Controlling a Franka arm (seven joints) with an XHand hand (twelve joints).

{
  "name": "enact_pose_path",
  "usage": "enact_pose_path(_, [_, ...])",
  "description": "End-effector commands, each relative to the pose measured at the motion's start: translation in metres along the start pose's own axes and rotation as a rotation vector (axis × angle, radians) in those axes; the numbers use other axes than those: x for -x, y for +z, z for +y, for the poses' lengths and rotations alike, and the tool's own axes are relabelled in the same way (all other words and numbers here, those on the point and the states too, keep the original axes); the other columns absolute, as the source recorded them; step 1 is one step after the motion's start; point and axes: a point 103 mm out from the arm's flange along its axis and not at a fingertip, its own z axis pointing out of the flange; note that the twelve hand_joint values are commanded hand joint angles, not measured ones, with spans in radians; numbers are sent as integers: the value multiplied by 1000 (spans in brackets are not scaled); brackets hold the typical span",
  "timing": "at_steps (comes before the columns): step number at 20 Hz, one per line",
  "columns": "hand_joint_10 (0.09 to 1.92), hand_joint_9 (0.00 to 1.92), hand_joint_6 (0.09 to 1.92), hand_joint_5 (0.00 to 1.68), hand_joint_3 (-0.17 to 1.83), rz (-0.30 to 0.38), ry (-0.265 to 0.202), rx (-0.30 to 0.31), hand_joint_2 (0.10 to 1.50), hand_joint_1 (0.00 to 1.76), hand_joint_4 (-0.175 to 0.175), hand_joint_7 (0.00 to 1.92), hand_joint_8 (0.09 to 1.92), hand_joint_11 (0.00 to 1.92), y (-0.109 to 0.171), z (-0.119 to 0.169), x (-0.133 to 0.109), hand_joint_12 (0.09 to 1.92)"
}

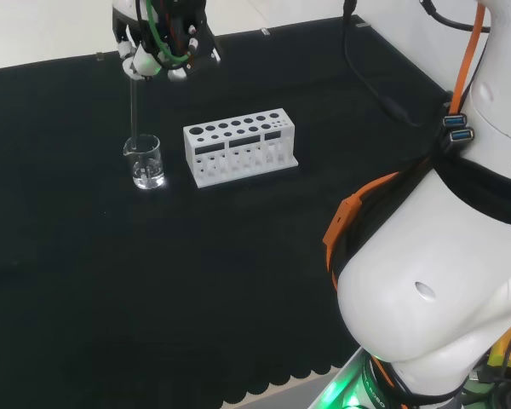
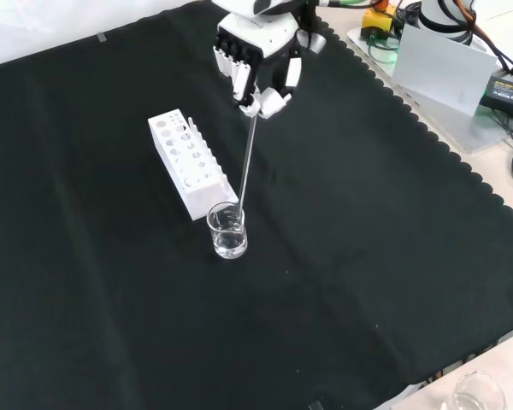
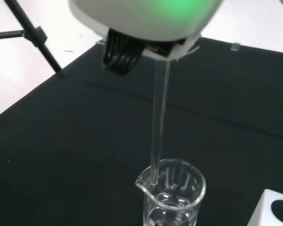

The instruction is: Stir in the beaker to the left of the white test tube rack with the glass rod.

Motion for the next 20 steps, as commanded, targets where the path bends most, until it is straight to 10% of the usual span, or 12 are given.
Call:
enact_pose_path(1, [500,1839,873,1204,840,-5,25,13,595,1206,-175,1615,628,1774,-6,7,17,579])
enact_pose_path(20, [497,1842,872,1204,840,-11,12,-76,595,1206,-175,1619,618,1776,53,16,13,580])
